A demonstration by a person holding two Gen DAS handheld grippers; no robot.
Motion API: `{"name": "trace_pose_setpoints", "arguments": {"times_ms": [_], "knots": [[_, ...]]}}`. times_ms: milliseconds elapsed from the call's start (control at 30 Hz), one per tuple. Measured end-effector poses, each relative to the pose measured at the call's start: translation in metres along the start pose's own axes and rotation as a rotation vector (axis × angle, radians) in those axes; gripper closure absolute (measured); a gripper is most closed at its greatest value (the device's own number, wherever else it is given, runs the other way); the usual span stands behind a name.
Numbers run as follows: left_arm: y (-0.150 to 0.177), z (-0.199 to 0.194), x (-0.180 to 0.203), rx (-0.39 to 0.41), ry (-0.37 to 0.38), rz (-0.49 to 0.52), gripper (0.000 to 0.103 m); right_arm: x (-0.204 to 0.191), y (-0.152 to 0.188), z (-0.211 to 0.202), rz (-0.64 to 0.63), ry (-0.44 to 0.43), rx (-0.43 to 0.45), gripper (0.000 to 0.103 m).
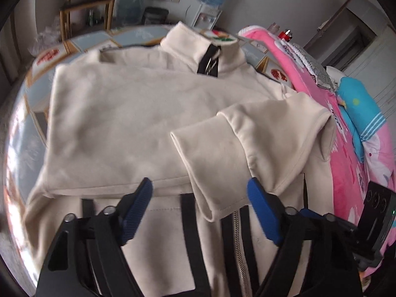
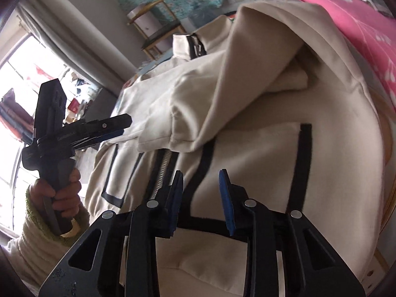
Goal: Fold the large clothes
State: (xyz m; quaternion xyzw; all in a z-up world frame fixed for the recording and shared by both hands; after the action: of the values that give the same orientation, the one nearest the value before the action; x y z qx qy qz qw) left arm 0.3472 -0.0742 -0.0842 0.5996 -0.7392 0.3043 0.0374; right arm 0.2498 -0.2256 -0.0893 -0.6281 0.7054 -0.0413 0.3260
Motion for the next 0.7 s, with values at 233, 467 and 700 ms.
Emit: {"name": "trace_pose_setpoints", "arguments": {"times_ms": [233,467,700], "knots": [[-0.012,0.028,-0.006,-0.023,-0.077,-0.018,0.056,0.010,0.009,0.006,-0.018,0.099,0.014,0.074],[-0.021,0.037,-0.005,-0.024,-0.132,0.024,0.085,0.026,0.015,0.008,0.021,0.076,0.014,0.076],[-0.050,-0.014,0.000,0.094,-0.097,0.055,0.101,0.027,0.017,0.008,0.018,0.068,0.018,0.077]]}}
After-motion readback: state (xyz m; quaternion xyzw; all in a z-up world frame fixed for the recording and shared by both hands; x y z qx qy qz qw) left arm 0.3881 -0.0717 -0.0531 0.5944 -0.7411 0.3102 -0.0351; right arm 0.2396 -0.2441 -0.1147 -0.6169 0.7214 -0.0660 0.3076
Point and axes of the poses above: each gripper's, at about its wrist camera, not at the fingertips, and z roughly the way its jaws point, x to its right, y to its underside, the point moved 7 cm from there along z, roughly the way its jaws point, and after that the axes turned 4 degrees about y, right-handed, at the moved point
